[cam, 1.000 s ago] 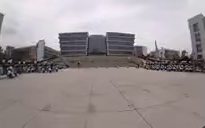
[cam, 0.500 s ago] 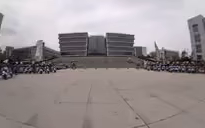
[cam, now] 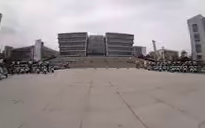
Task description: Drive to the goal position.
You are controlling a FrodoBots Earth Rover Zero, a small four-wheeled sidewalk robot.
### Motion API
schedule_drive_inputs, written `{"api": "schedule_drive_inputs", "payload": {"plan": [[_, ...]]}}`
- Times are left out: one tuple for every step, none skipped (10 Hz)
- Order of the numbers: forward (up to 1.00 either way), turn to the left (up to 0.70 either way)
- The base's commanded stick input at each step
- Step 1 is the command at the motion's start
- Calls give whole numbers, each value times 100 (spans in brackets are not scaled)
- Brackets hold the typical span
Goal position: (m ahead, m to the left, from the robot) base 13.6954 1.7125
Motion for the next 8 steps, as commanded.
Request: {"api": "schedule_drive_inputs", "payload": {"plan": [[70, 1], [70, 1], [70, 1], [70, 1], [70, 1], [70, 1], [70, 1], [70, 1]]}}
